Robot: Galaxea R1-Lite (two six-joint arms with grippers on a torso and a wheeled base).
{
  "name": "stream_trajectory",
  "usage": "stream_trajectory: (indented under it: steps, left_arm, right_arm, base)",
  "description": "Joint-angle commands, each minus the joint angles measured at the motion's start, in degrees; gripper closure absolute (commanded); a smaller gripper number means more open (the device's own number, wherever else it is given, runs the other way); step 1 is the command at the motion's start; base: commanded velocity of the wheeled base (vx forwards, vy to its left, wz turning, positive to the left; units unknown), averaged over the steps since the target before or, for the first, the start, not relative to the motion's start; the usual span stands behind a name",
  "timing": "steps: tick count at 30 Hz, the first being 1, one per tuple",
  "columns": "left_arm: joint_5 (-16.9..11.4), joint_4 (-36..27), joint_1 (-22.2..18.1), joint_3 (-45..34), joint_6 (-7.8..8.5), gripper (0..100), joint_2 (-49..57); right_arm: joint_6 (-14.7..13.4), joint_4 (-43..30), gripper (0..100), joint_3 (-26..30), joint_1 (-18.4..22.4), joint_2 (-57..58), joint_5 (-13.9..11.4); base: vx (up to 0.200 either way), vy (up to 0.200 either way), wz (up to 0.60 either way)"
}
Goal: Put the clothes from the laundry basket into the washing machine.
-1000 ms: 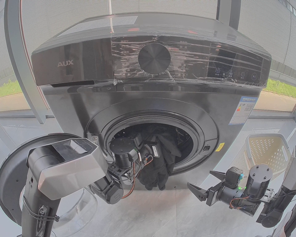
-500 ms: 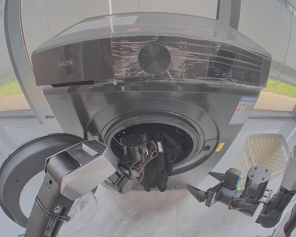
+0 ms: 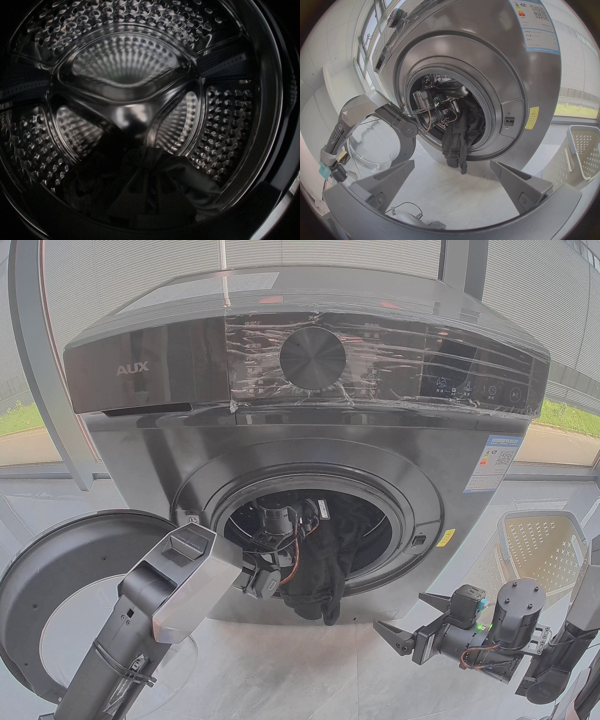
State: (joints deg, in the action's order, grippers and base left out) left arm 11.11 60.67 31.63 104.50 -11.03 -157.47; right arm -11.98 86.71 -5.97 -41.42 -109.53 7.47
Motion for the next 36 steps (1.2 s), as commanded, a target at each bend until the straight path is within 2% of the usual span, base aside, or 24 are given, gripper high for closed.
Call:
stream_trajectory:
  steps: [1, 4, 6, 7, 12, 13, 15, 16, 20, 22, 24, 26, 27, 28, 36]
  left_arm:
    - [0.41, -0.47, -0.78, 2.11, -0.04, 100, -2.06]
    - [0.5, -0.03, -0.78, 1.23, 0.13, 100, -1.88]
    - [-0.03, 0.85, -0.78, -0.17, 1.01, 100, -1.62]
    - [-0.38, 1.64, -0.78, -0.79, 1.63, 0, -1.53]
    - [-0.73, 1.91, -0.52, -4.83, 1.98, 0, 0.14]
    - [-2.32, 1.91, -0.17, -9.4, 1.98, 0, 2.43]
    - [-4.51, 1.55, 0.09, -13.71, 1.98, 0, 5.42]
    - [-4.51, 1.55, 0.09, -13.71, 1.98, 0, 5.42]
    - [-5.48, -1.43, 0.62, -22.5, 2.16, 0, 10.69]
    - [-5.83, -2.23, 0.71, -25.66, 2.86, 0, 12.53]
    - [-7.33, -2.31, 0.8, -28.3, 3.3, 0, 13.5]
    - [-10.67, -2.14, 1.5, -32.52, 3.3, 0, 15.08]
    - [-10.84, -2.05, 1.59, -32.78, 3.3, 0, 15.17]
    - [-12.42, -1.96, 1.85, -34.98, 3.39, 0, 15.87]
    - [-12.78, -1.96, 1.76, -35.59, 4.44, 0, 12.97]
  right_arm:
    - [-0.06, 0.04, 0, 0.0, -0.41, -0.33, 0.0]
    - [-0.06, 0.04, 0, 0.0, -0.41, -0.33, 0.0]
    - [-0.06, 0.04, 0, 0.0, -0.41, -0.33, 0.0]
    - [-0.15, 0.04, 0, 0.08, -0.5, -0.33, 0.0]
    - [-0.15, 0.04, 0, 0.08, -0.5, -0.33, 0.0]
    - [-0.15, 0.04, 0, 0.08, -0.5, -0.33, 0.0]
    - [-0.23, 0.04, 0, 0.08, -0.41, -0.42, 0.0]
    - [-0.23, 0.04, 0, 0.08, -0.41, -0.42, 0.0]
    - [-0.23, 0.12, 0, 0.0, -0.41, -0.86, 0.0]
    - [-0.23, 0.12, 0, 0.0, -0.5, -0.77, 0.0]
    - [-0.23, 0.12, 0, 0.0, -0.5, -0.77, 0.0]
    - [-0.23, 0.12, 0, 0.0, -0.5, -0.77, 0.0]
    - [-0.23, 0.12, 0, 0.0, -0.5, -0.77, 0.0]
    - [-0.23, 0.12, 0, 0.17, -0.5, -0.77, 0.0]
    - [-0.23, 0.12, 0, -0.09, -0.76, -0.95, 0.0]
  base:
    - [0.0, 0.0, 0.0]
    - [0.0, 0.0, 0.0]
    - [0.0, 0.0, 0.0]
    - [0.0, 0.0, 0.0]
    - [0.0, 0.0, 0.0]
    - [0.0, 0.0, 0.0]
    - [0.0, 0.0, 0.0]
    - [0.0, 0.0, 0.0]
    - [0.0, 0.0, 0.0]
    - [0.0, 0.0, 0.0]
    - [0.0, 0.0, 0.0]
    - [0.0, 0.0, 0.0]
    - [0.0, 0.0, 0.0]
    - [0.0, 0.0, 0.0]
    - [0.0, 0.0, 0.0]
